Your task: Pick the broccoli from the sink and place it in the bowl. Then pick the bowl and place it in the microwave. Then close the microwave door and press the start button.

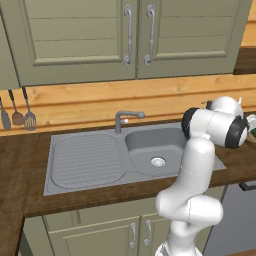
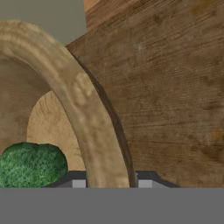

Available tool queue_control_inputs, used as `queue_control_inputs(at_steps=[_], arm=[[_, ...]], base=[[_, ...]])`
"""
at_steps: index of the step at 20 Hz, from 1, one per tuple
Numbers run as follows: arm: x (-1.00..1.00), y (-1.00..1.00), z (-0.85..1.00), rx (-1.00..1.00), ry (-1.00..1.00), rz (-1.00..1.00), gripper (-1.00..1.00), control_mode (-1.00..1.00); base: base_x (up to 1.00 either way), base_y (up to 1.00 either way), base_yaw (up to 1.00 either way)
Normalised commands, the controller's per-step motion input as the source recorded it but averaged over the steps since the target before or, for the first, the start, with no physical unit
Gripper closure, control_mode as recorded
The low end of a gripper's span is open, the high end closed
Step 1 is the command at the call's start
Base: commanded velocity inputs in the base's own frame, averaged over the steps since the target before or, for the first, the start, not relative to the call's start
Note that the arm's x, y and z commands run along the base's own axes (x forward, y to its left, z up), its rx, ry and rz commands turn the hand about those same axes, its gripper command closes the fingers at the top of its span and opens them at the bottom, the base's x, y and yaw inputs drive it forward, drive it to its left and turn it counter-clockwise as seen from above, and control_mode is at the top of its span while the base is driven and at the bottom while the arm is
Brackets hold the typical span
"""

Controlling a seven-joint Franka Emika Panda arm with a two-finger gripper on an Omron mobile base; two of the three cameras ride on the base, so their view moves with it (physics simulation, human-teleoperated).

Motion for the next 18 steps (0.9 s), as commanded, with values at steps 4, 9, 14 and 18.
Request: queue_control_inputs(at_steps=[4, 9, 14, 18], arm=[[-1.00, 0.92, 1.00, 0.01, 0.01, 0.13, 1.00, -1.00], [-0.86, 0.91, 1.00, 0.01, 0.10, 0.13, 1.00, -1.00], [-0.81, 0.76, 1.00, 0.11, 0.14, 0.17, 1.00, -1.00], [-0.66, 0.77, 1.00, 0.12, 0.17, 0.16, 1.00, -1.00]], base=[[0.00, 0.00, 0.00], [0.00, 0.00, 0.00], [0.00, 0.00, 0.00], [0.00, 0.00, 0.00]])
